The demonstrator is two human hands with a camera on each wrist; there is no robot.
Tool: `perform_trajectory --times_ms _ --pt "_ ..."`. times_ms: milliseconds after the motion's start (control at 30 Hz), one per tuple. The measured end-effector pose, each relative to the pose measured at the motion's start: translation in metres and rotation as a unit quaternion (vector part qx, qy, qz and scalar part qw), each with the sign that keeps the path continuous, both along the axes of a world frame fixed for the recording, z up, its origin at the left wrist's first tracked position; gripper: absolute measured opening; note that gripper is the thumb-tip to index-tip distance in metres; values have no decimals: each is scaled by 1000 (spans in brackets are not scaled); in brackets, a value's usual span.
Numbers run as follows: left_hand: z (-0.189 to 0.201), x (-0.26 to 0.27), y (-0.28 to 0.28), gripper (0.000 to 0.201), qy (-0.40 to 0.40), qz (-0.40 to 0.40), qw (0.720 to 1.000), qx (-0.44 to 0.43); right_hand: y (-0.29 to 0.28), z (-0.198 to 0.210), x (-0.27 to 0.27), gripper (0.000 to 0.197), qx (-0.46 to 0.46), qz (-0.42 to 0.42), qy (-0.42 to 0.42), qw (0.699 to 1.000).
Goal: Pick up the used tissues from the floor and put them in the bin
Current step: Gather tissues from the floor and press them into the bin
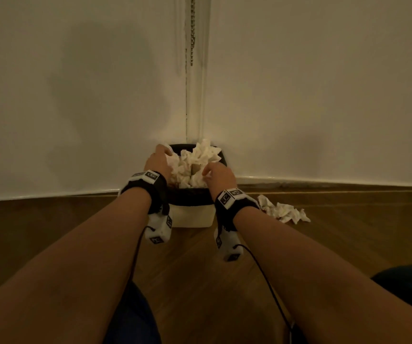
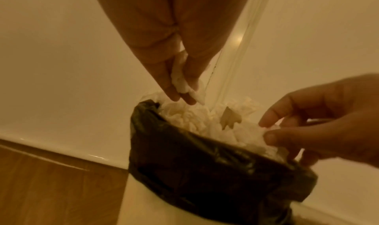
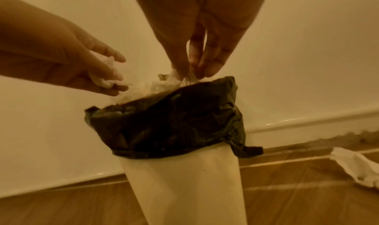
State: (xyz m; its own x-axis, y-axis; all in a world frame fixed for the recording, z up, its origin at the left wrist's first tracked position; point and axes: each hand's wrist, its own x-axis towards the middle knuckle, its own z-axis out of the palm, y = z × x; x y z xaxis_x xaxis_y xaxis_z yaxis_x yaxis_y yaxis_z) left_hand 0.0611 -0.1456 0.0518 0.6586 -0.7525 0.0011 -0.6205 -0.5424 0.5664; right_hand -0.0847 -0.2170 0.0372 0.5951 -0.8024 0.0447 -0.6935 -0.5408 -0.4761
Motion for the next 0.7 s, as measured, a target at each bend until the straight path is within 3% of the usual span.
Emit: perform_trajectory --times_ms 100,167,367,500,567,633,700 --pt "-7 4 1 26 -11 -16 999 26 5 -8 3 26 -51 69 81 993" --pt "-10 4 0 27 -64 -34 994 81 13 -15 7 24 -83 103 100 986" --pt "-19 -10 -13 27 -115 -89 979 142 25 -22 12 31 18 110 1 994" --pt "-27 -22 -15 38 -146 -135 959 202 21 -19 5 39 -74 165 136 974" --pt "-26 -26 -13 41 -193 -135 945 225 20 -19 1 37 -95 177 165 966" --pt "-19 -29 -9 33 -250 -108 933 236 20 -16 -2 36 -83 181 120 973" --pt "-6 -40 -8 31 -283 -64 941 174 15 -8 -11 34 -67 176 40 981"
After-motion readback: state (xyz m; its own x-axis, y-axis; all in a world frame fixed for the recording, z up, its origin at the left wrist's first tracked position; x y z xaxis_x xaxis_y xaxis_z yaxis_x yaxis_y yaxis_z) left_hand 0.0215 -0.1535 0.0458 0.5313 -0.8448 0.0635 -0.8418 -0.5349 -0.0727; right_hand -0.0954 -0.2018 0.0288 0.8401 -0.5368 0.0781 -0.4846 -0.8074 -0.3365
